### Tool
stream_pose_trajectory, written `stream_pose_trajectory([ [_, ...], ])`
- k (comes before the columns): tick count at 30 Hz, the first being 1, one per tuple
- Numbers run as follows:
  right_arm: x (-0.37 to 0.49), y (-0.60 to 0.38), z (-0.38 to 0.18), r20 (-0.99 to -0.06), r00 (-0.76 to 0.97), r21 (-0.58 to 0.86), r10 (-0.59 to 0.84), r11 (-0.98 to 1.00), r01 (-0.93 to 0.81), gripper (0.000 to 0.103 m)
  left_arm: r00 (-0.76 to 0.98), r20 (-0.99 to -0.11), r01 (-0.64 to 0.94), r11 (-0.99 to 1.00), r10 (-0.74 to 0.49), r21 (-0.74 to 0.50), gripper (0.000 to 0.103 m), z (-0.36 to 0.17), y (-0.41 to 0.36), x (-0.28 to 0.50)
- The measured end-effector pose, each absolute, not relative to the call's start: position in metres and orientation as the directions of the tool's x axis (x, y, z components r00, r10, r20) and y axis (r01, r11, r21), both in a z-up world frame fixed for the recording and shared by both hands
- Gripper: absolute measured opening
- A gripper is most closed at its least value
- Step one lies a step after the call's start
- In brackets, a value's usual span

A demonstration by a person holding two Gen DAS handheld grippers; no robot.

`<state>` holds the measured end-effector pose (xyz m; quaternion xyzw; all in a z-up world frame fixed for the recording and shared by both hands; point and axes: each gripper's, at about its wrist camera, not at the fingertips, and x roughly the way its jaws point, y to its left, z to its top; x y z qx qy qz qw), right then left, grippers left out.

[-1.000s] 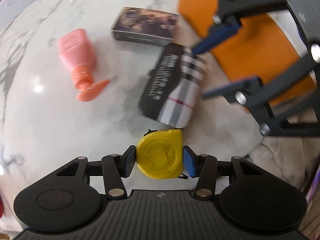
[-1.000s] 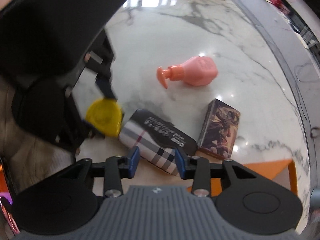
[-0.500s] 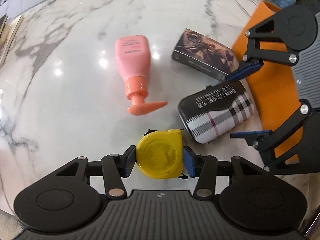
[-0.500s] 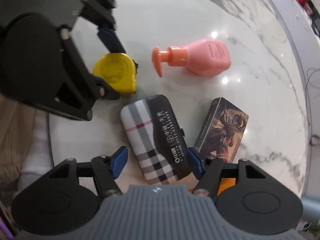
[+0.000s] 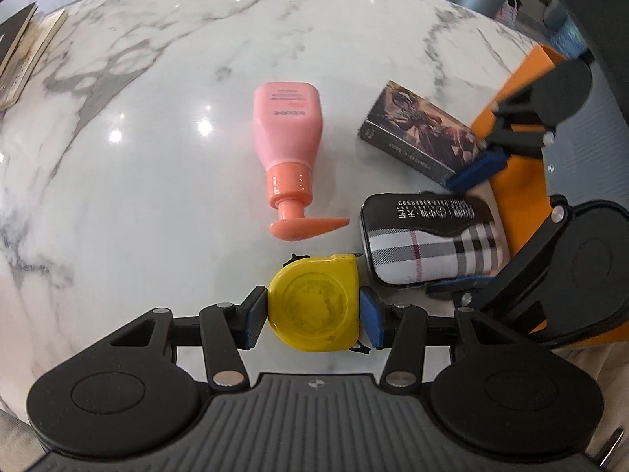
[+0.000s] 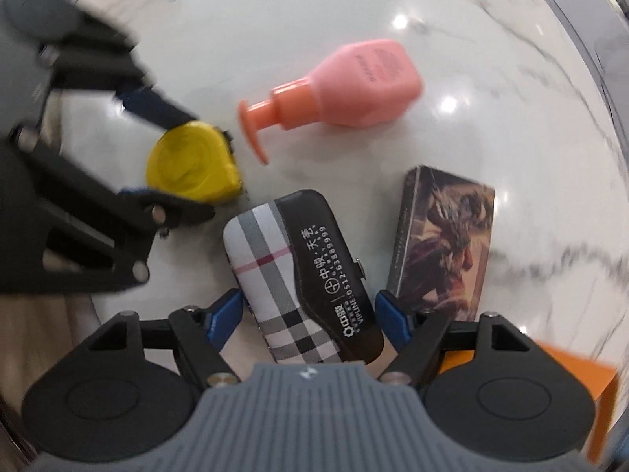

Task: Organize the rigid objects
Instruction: 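Grasp the yellow tape measure with the left tool while the right grasps the plaid pouch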

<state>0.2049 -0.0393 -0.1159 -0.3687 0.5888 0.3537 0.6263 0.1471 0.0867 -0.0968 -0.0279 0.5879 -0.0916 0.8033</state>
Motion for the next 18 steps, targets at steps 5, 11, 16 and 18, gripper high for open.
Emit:
stream_pose_trajectory([
  [5, 0.204, -0.039, -0.114, -0.999, 0.035, -0.026, 0.004, 0.597, -0.802, 0.067, 0.295, -0.938, 0.095, 0.982, -0.183, -0.162, 0.057, -0.094, 0.089, 0.148],
  [11, 0.194, -0.037, -0.11, -0.997, 0.073, -0.046, 0.026, 0.557, -0.829, 0.068, 0.298, -0.937, 0.087, 0.982, -0.185, -0.166, 0.057, -0.092, 0.092, 0.145],
  [16, 0.196, -0.037, -0.118, -0.997, 0.078, -0.055, 0.02, 0.546, -0.836, 0.074, 0.298, -0.936, 0.082, 0.982, -0.188, -0.171, 0.057, -0.095, 0.089, 0.147],
  [18, 0.199, -0.036, -0.124, -0.998, 0.067, -0.054, 0.002, 0.564, -0.824, 0.074, 0.299, -0.935, 0.081, 0.982, -0.189, -0.173, 0.057, -0.095, 0.089, 0.147],
])
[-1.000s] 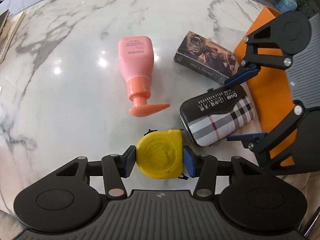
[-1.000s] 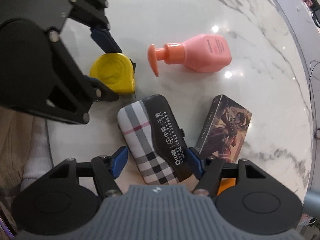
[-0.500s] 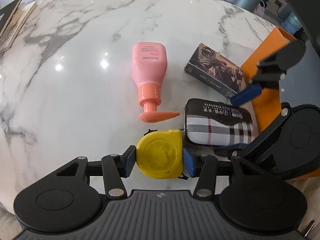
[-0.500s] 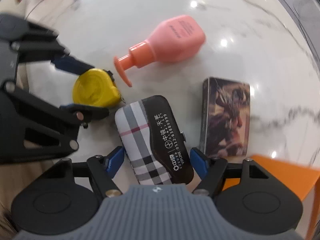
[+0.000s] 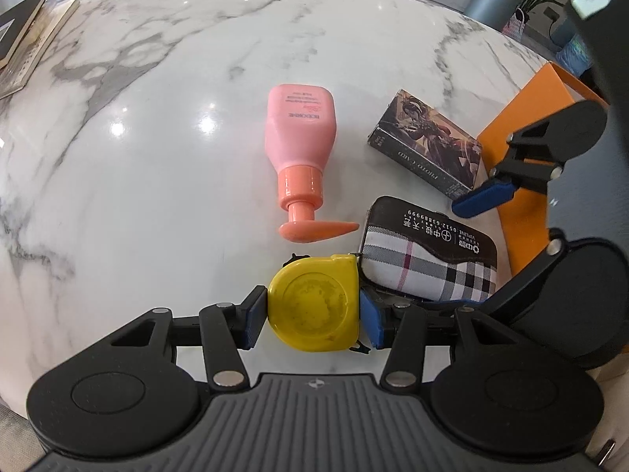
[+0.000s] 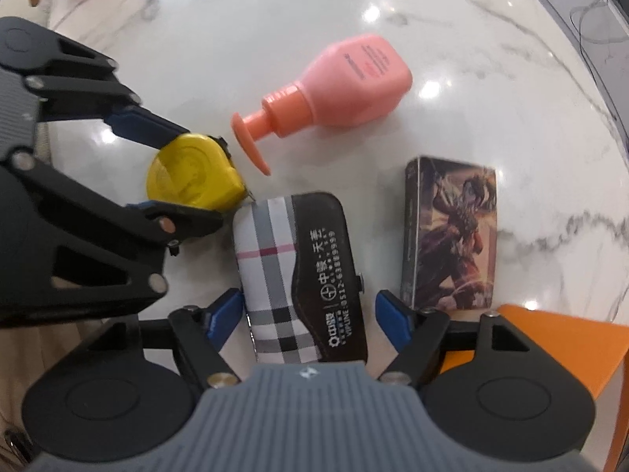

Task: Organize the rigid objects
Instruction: 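Grasp the yellow tape measure with the left tool while the right grasps the plaid pouch, then carry the tape measure and plaid pouch into the orange box with both tools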

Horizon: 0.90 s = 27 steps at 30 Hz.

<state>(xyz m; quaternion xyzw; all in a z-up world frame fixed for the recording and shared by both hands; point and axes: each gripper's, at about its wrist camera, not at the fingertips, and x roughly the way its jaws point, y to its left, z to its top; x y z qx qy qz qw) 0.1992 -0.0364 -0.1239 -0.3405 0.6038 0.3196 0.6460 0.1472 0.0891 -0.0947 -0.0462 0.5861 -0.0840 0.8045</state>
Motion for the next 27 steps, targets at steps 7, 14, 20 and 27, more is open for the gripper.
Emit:
stream_pose_trajectory([
  [7, 0.204, -0.033, -0.134, -0.999, 0.038, -0.018, 0.019, 0.611, -0.791, 0.074, 0.305, -0.933, 0.075, 0.982, -0.189, -0.174, 0.057, -0.096, 0.09, 0.148],
  [14, 0.2, -0.042, -0.131, -0.998, 0.047, -0.008, 0.038, 0.684, -0.73, 0.065, 0.311, -0.934, 0.074, 0.984, -0.178, -0.163, 0.057, -0.096, 0.09, 0.148],
  [20, 0.18, -0.047, -0.128, -0.992, 0.115, -0.048, 0.049, 0.701, -0.711, 0.064, 0.309, -0.931, 0.071, 0.981, -0.192, -0.179, 0.057, -0.096, 0.093, 0.147],
  [27, 0.167, -0.062, -0.11, -0.984, 0.16, -0.052, 0.084, 0.72, -0.692, 0.064, 0.346, -0.913, 0.063, 0.976, -0.216, -0.207, 0.057, -0.087, 0.096, 0.144],
])
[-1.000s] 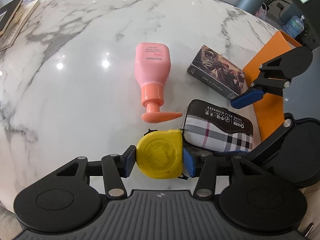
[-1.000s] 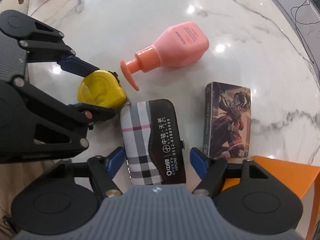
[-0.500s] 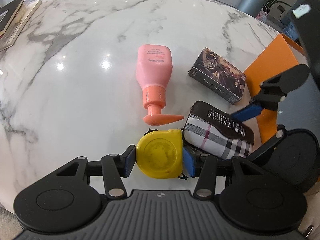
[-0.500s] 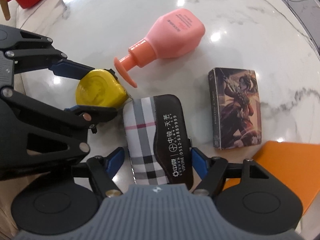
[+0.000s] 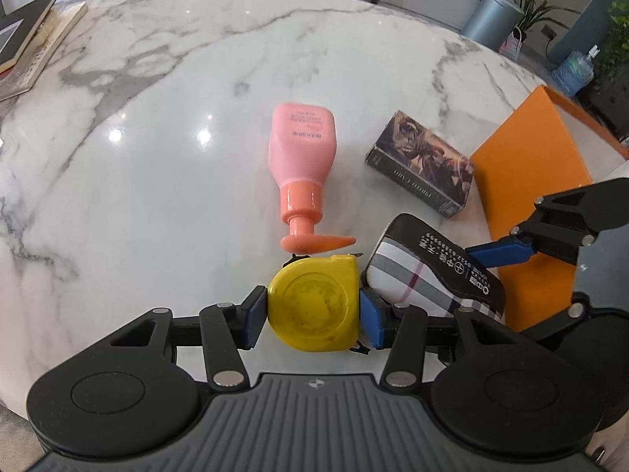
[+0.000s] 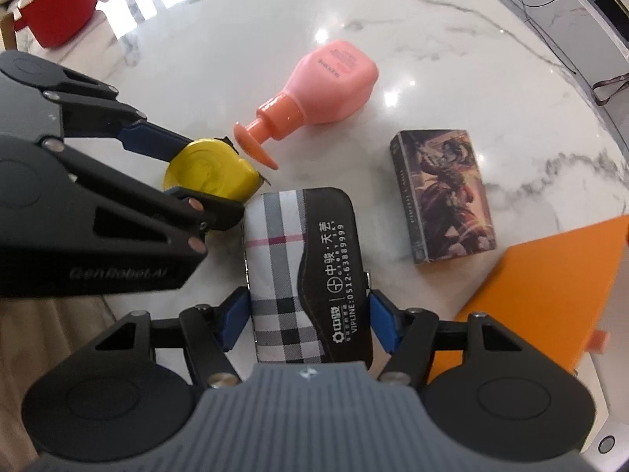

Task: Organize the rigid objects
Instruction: 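Carry the tape measure and plaid pouch into the orange box with both tools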

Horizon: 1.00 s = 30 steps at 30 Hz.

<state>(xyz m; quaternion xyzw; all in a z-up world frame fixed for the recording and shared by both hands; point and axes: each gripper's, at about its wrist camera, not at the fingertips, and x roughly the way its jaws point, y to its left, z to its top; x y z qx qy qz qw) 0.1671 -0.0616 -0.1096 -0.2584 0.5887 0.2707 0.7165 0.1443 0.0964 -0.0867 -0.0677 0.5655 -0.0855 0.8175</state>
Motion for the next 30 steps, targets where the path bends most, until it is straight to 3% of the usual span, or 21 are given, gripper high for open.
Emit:
stream_pose_trajectory([
  [13, 0.154, -0.075, -0.06, -0.956, 0.234, -0.025, 0.178, 0.743, -0.669, 0.064, 0.423, -0.881, -0.003, 0.972, -0.213, -0.237, 0.057, -0.054, 0.113, 0.128],
  [30, 0.133, -0.147, 0.03, -0.88, 0.423, -0.069, 0.218, 0.821, -0.567, 0.065, 0.535, -0.801, 0.165, 0.963, -0.269, -0.214, 0.057, 0.028, 0.044, 0.114],
])
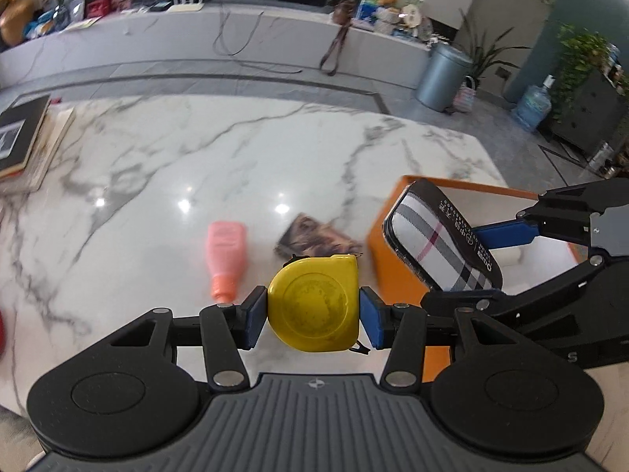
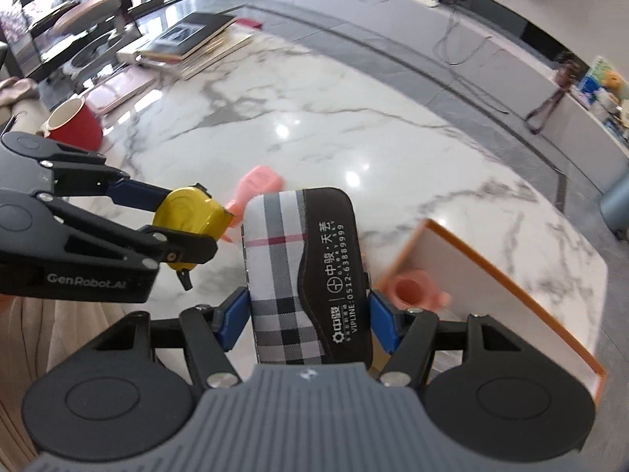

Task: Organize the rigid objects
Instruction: 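Carry the tape measure and plaid pouch into the orange box with both tools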

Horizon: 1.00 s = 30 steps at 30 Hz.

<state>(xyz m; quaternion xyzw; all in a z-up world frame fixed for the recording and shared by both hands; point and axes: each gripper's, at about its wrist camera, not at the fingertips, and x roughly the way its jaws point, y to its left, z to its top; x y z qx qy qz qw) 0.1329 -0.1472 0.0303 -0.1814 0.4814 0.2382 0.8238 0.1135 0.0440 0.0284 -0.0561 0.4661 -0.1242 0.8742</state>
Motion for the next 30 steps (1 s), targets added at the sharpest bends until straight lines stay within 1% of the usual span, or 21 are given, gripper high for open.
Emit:
stream_pose_trajectory([
  [7, 0.124, -0.209, 0.04, -0.877, 0.458, -0.1, 0.146, 0.877, -0.471, 0.065, 0.511, -0.776, 0.282, 0.925, -0.37, -0.255, 0.057, 0.04, -0.01, 0.119],
  [14, 0.126, -0.276, 0.017, -0.91, 0.415, -0.132, 0.017, 0.935, -0.328, 0.065, 0.446, -0.782, 0.379, 0.883, -0.435, -0.276, 0.057, 0.023, -0.073, 0.133],
  [20, 0.14, -0.322, -0.022, -0.938, 0.344, -0.134, -0.051, 0.966, -0.221, 0.065, 0.387, -0.814, 0.425, 0.867, -0.434, -0.261, 0.057, 0.0, -0.109, 0.148],
  [25, 0.149, -0.334, -0.055, -0.953, 0.289, -0.162, -0.096, 0.963, -0.216, 0.065, 0.353, -0.838, 0.44, 0.864, -0.416, -0.244, 0.057, -0.019, -0.123, 0.154],
  [30, 0.156, -0.338, -0.075, -0.96, 0.247, -0.188, -0.133, 0.958, -0.216, 0.065, 0.331, -0.85, 0.444, 0.863, -0.409, -0.242, 0.057, -0.031, -0.131, 0.159],
])
